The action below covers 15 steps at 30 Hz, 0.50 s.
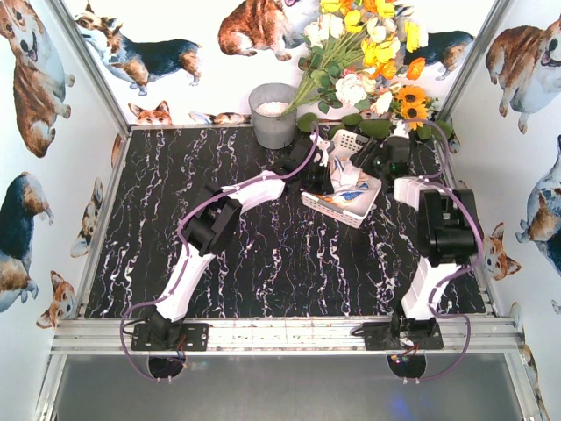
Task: Put the gloves into the storage basket
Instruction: Adjust the glove in the bin.
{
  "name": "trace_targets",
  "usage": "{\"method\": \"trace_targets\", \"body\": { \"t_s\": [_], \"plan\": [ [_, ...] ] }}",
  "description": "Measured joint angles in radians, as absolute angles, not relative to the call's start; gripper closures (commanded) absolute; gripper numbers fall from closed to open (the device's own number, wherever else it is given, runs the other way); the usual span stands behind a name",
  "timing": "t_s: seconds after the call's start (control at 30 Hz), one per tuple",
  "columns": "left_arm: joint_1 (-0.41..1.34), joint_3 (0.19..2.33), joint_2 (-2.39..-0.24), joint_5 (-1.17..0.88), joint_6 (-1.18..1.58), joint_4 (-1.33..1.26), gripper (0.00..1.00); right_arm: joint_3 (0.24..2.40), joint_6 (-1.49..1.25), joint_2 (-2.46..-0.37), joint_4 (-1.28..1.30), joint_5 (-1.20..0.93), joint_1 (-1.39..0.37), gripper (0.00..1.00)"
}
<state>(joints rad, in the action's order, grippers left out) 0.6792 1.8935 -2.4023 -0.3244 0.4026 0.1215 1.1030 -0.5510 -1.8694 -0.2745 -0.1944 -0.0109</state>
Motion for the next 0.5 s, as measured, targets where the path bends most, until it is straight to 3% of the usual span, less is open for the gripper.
{"method": "trace_targets", "body": {
  "t_s": [0.13, 0.5],
  "plan": [
    [0.679, 1.893, -2.402, -0.325, 0.403, 0.121, 1.0, 1.098, -0.517, -1.779, -0.249, -0.184, -0.011, 0.47],
    [0.679, 1.893, -2.402, -0.325, 0.403, 0.121, 1.0, 1.144, -0.433, -1.753, -0.098, -0.276, -0.072, 0.66]
  ]
}}
